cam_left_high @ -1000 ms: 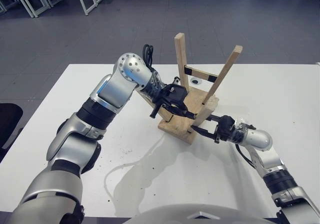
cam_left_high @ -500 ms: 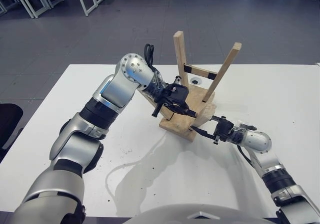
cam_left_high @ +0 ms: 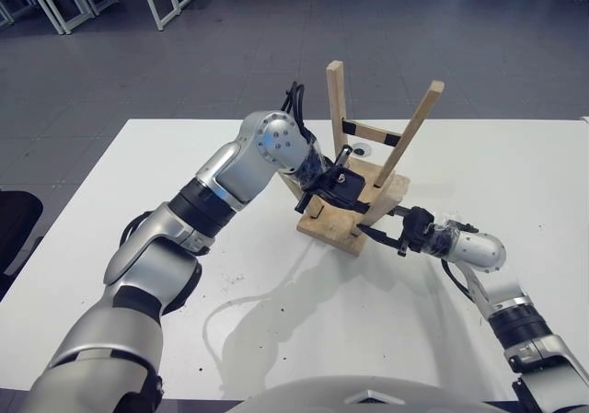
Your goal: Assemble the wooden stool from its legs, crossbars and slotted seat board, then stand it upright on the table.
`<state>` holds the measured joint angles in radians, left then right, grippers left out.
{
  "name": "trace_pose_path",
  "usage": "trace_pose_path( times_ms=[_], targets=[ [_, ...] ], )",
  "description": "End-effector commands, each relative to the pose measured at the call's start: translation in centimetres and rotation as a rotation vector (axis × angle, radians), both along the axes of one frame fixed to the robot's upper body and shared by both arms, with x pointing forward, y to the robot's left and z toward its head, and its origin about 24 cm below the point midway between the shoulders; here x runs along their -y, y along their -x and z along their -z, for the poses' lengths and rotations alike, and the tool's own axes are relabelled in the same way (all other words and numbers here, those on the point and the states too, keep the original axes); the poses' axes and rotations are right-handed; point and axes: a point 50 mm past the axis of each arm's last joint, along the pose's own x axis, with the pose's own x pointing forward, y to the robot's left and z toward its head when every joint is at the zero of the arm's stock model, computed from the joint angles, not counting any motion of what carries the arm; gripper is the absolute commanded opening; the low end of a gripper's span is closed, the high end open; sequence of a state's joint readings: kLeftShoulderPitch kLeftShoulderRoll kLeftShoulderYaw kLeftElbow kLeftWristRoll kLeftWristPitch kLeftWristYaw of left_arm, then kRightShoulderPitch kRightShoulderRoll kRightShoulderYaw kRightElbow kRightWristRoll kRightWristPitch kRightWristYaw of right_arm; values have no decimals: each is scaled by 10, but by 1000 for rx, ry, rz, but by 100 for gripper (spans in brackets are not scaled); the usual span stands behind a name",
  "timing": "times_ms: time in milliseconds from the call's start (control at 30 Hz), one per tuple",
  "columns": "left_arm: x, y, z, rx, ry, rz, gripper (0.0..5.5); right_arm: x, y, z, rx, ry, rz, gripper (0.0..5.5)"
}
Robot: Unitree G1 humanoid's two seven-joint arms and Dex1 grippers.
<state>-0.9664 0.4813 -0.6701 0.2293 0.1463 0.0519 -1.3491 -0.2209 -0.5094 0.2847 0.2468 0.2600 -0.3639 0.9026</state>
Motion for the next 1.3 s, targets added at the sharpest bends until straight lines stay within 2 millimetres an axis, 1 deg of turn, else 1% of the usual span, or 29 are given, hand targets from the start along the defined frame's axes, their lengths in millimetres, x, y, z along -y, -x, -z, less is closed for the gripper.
trace_pose_path(
  times_ms=[33, 100, 233, 300, 333, 367, 400, 433, 500, 533, 567, 600, 633, 667, 700, 867, 900, 1000, 1067, 1100, 1133, 1200, 1233, 1300],
  targets=[
    [-36, 3, 92, -19, -396, -145, 46, 6, 27, 35, -314, 301, -97, 203],
    [-42, 7, 102, -22, -444, -125, 46, 6, 30, 36, -384, 397, -98, 203],
    [-46, 18, 115, -39, -475, -95, 46, 17, 30, 48, -450, 565, 6, 203],
    [-48, 22, 120, -53, -467, -97, 46, 23, 30, 51, -491, 616, 47, 203],
    [-46, 21, 118, -52, -428, -112, 46, 24, 29, 51, -504, 613, 66, 203],
    [-41, 19, 112, -41, -356, -131, 47, 24, 27, 49, -514, 592, 85, 203],
    [-32, 15, 97, -31, -215, -156, 47, 23, 23, 44, -517, 555, 106, 203],
    [-27, 13, 86, -23, -117, -171, 47, 21, 21, 41, -519, 529, 120, 203],
    [-18, 10, 50, 13, 120, -171, 47, 19, 18, 33, -510, 491, 124, 203],
    [-16, 12, 38, -3, 199, -168, 47, 19, 18, 32, -509, 486, 122, 203],
    [-16, 16, 27, -31, 255, -145, 87, 19, 18, 30, -508, 480, 119, 203],
    [-15, 21, 21, -82, 294, -121, 101, 19, 19, 29, -511, 474, 109, 202],
    [-15, 25, 16, -122, 322, -96, 126, 19, 19, 28, -516, 468, 106, 202],
    [-15, 27, 11, -131, 327, -67, 137, 18, 19, 28, -519, 464, 99, 202],
    [-16, 26, 7, -128, 322, -56, 159, 18, 19, 28, -519, 463, 91, 202],
    [-24, 18, -14, -41, 277, -59, 233, 14, 21, 27, -523, 456, 69, 202],
    [-25, 17, -23, -12, 303, -73, 251, 13, 21, 26, -522, 448, 74, 202],
    [-28, 22, -52, 16, 456, -147, 258, 1, 17, 20, -508, 366, 105, 202],
    [-33, 28, -65, 17, 549, -212, 258, -7, 14, 16, -508, 303, 138, 202],
    [-37, 29, -74, 33, 617, -263, 258, -11, 10, 14, -520, 251, 180, 202],
    [-40, 28, -81, 55, 676, -320, 258, -14, 7, 11, -528, 214, 211, 202],
    [-47, 19, -98, 145, 820, -470, 258, -21, -1, 3, -541, 126, 290, 202],
    [-47, 15, -100, 173, 872, -546, 258, -25, -4, -1, -545, 85, 326, 202],
    [-39, 12, -89, 165, 939, -650, 258, -32, -7, -9, -552, 27, 369, 202]
  ],
)
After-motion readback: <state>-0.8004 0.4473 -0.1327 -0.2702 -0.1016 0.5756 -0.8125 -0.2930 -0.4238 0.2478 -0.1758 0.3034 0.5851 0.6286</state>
